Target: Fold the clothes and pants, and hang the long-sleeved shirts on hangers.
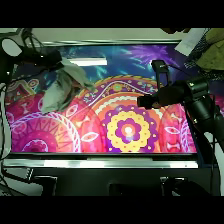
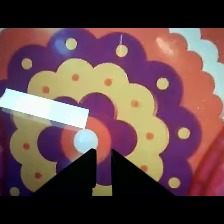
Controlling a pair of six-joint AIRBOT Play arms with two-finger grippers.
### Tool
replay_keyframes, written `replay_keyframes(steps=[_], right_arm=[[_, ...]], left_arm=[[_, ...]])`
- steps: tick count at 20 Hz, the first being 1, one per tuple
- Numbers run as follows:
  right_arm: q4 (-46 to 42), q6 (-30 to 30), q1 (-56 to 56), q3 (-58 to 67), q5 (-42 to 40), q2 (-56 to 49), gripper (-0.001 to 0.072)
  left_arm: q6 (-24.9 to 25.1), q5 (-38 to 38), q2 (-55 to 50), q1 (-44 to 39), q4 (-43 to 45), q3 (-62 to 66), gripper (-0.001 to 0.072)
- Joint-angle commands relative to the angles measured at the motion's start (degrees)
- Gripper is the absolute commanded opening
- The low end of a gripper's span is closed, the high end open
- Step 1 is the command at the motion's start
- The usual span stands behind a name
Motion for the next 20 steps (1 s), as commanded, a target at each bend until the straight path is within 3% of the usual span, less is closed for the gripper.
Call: replay_keyframes(steps=[1, 7, 12, 15, 16, 19, 20], right_arm=[[0.02, 0.02, 0.04, 0.07, 0.0, 0.04, 0.0137], [0.02, 0.02, 0.04, 0.07, 0.0, 0.04, 0.0137], [0.0, 0.02, 0.04, 0.07, 0.0, 0.04, 0.0137], [0.04, 0.02, 0.07, 0.07, 2.78, 0.04, 0.0135], [0.04, 0.04, 0.04, 0.07, 3.69, 0.04, 0.0135], [0.17, 0.07, 0.07, 0.07, 4.76, 0.04, 0.0136], [0.52, 0.07, 0.07, 0.07, 4.68, 0.04, 0.0135]], left_arm=[[-3.39, -8.81, 5.57, -9.38, -0.17, -3.21, 0.001], [-4.79, -7.76, 8.55, -21.81, 0.04, -15.61, 0.001], [-4.85, 6.51, 8.26, -30.86, -1.11, -33.48, 0.0012], [-4.9, 11.47, 8.15, -31.82, -5.2, -39.39, 0.0019], [-4.83, 11.3, 8.37, -31.34, -5.35, -39.12, 0.0085], [-4.33, 11.1, 11.98, -26.53, -5.31, -37.7, 0.0432], [-3.69, 10.29, 14.19, -23.74, -4.85, -37.33, 0.0508]])
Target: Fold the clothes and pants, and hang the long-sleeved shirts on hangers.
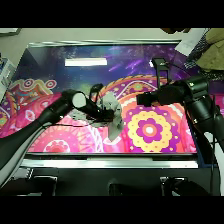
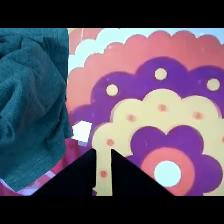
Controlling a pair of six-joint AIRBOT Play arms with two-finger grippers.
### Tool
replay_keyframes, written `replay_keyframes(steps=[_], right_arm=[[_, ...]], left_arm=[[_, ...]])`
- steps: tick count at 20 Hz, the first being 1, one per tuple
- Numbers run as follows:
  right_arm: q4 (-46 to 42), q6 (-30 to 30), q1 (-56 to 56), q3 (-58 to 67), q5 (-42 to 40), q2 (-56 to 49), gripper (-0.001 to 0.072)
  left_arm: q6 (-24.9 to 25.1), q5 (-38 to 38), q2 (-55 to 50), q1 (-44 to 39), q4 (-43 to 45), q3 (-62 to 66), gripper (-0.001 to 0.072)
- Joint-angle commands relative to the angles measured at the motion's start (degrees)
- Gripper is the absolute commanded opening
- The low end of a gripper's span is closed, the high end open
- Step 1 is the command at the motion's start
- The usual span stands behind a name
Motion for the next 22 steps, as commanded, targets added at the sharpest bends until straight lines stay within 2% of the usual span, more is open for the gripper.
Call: replay_keyframes(steps=[1, 3, 5, 6, 8, 9, 11, 13, 14, 17, 20, 21, 22], right_arm=[[0.42, 0.04, 0.07, 0.07, 1.38, 0.04, 0.0135], [0.48, 0.28, 0.04, 0.07, 3.48, 0.04, 0.0135], [2.73, 6.97, 0.04, 0.07, 6.25, 0.11, 0.0136], [4.2, 9.94, 0.04, 0.2, 7.17, 0.24, 0.0134], [6.99, 10.8, -1.2, 0.37, 7.28, 1.05, 0.0137], [8.41, 10.75, -3.58, 0.35, 5.81, 1.53, 0.0169], [11.78, 8.63, -10.93, 0.04, 0.39, 1.68, 0.0328], [20.44, 1.95, -19.1, -3.96, -4.04, 1.68, 0.0329], [27.69, -1.27, -22.4, -8.11, -4.66, 1.68, 0.0329], [46.97, -9.46, -23.5, -23.45, -1.38, 1.68, 0.0329], [51.39, -10.97, -18.27, -33.59, 4.42, 1.57, 0.0343], [52.09, -10.95, -15.8, -35.69, 7.1, 1.31, 0.042], [52.83, -10.93, -13.66, -36.87, 9.16, 0.72, 0.0453]], left_arm=[[1.16, -0.28, 5.75, 6.75, 0.98, -0.26, 0.0535], [1.16, -3.87, 11.17, 13.42, 7.06, -0.28, 0.0542], [1.92, -7.74, 15.85, 20.5, 12.96, -0.28, 0.0542], [3.89, -9.11, 17.64, 24.17, 14.27, -0.28, 0.0539], [6.45, -10.82, 19.45, 30.49, 14.6, -0.28, 0.0538], [6.58, -11.32, 19.58, 32.96, 14.6, -0.28, 0.0537], [6.58, -11.78, 19.28, 36.72, 14.6, -0.35, 0.0537], [6.58, -11.41, 18.97, 38.91, 14.62, -0.52, 0.0536], [6.6, -11.08, 18.88, 39.52, 14.62, -0.63, 0.0537], [7.26, -10.88, 18.03, 39.82, 14.64, -0.74, 0.0537], [7.19, -10.69, 16.5, 39.76, 14.62, -0.74, 0.0537], [7.19, -10.43, 15.89, 39.76, 14.62, -0.74, 0.0539], [7.15, -10.23, 15.32, 39.76, 14.62, -0.74, 0.0547]])
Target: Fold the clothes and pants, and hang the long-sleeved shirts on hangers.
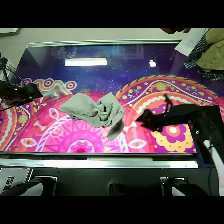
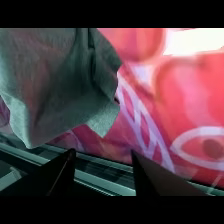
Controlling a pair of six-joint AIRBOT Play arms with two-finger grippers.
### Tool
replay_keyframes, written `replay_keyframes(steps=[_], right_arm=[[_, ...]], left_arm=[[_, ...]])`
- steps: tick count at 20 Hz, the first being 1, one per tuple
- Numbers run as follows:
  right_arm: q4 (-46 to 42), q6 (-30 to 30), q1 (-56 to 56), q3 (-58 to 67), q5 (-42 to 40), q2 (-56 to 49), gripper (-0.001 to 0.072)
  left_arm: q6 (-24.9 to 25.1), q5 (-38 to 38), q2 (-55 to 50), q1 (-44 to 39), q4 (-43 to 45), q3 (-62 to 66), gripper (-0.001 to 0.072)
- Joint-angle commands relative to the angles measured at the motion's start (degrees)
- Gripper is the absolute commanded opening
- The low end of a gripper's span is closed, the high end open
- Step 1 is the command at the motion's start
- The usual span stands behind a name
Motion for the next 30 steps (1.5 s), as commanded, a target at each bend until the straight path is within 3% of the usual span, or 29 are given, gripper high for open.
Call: replay_keyframes(steps=[1, 9, 19, 20, 22, 23, 26, 27, 30], right_arm=[[7.74, -2.14, 6.4, -7.45, 7.82, -1.7, 0.0455], [10.36, 4.2, 19.04, -7.41, 23.61, -10.19, 0.0459], [11.15, 10.32, 26.53, -5.03, 33.03, -15.15, 0.0445], [11.02, 11.08, 27.21, -4.55, 33.33, -15.78, 0.0376], [10.54, 11.04, 27.32, -3.82, 33.53, -15.93, 0.0057], [9.79, 11.08, 27.04, -3.48, 33.77, -15.52, 0.0032], [7.23, 13.9, 25.16, -3.37, 34.82, -12.81, 0.0031], [5.31, 15.63, 24.35, -3.39, 34.34, -11.65, 0.0032], [0.68, 17.22, 21.75, -3.39, 31.5, -8.5, 0.0032]], left_arm=[[0.11, 0.79, -1.77, 0.33, 0.13, -0.02, 0.0552], [0.15, 1.09, -4.24, 0.35, 0.15, -0.02, 0.0555], [0.15, 1.09, -4.28, 0.35, 0.15, -0.02, 0.0555], [0.15, 1.07, -4.31, 0.39, 0.15, -0.02, 0.0556], [0.15, 0.74, -4.28, 1.05, 0.15, -0.02, 0.0555], [0.17, 0.37, -4.28, 2.03, 0.42, -0.11, 0.0552], [1.66, 2.8, -3.78, 6.99, 0.79, -3.61, 0.0437], [1.77, 4.74, -3.85, 8.72, -0.83, -5.9, 0.0438], [8.63, 12.48, -5.33, 12.46, -14.32, -15.58, 0.0481]])
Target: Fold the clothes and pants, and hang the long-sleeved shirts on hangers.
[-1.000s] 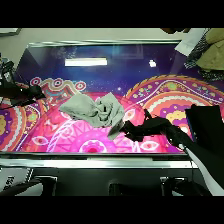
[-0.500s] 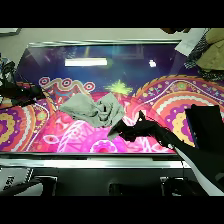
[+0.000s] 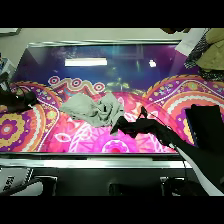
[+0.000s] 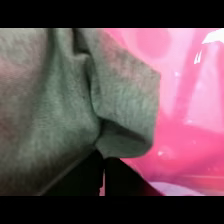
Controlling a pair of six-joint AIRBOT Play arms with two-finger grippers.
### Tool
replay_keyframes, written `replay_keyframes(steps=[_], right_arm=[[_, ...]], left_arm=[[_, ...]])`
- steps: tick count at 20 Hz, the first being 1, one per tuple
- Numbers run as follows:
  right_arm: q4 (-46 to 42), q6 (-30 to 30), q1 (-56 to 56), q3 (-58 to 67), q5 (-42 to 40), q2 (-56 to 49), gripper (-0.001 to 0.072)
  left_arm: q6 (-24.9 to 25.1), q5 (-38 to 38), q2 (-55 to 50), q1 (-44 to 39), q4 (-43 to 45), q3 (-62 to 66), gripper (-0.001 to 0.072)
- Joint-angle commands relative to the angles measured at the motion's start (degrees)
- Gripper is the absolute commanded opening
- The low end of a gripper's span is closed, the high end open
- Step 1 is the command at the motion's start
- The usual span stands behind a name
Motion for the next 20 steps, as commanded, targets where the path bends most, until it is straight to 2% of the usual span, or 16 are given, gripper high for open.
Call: replay_keyframes(steps=[1, 2, 4, 8, 11, 17, 18, 19, 20], right_arm=[[-5.55, 2.58, -2.45, 0.13, -3.02, 3.17, 0.0032], [-6.49, 2.73, -2.38, 0.13, -3.96, 3.67, 0.0032], [-7.28, 2.71, -2.38, 0.13, -6.01, 4.17, 0.0032], [-7.37, 2.45, -2.38, 0.13, -8.57, 4.76, 0.0032], [-7.82, 2.45, -2.38, 0.13, -8.9, 5.6, 0.0032], [-7.96, 2.47, -2.38, 0.13, -9.33, 5.84, 0.0032], [-7.98, 2.49, -2.38, 0.13, -9.31, 5.9, 0.0032], [-8.13, 2.49, -2.38, 0.13, -9.11, 6.29, 0.0032], [-9.2, 2.56, -2.38, 0.15, -8.46, 7.06, 0.0032]], left_arm=[[8.17, 8.52, -1.95, 3.78, -14.43, -9.68, 0.0483], [10.54, 10.51, -3.26, 3.8, -18.03, -11.85, 0.0486], [14.8, 13.35, -6.4, 3.5, -23.19, -13.49, 0.0542], [21.62, 20.24, -11.02, 3.08, -33.05, -13.31, 0.0543], [23.17, 24.28, -13.27, 1.66, -36.83, -13.31, 0.0543], [23.06, 29.14, -17.94, -3.56, -38.01, -12.87, 0.0526], [23.04, 29.7, -18.03, -3.98, -38.71, -12.81, 0.0364], [23.04, 29.42, -17.97, -3.98, -39.3, -12.41, 0.0061], [23.08, 29.0, -17.64, -3.85, -39.65, -11.56, 0.0015]])
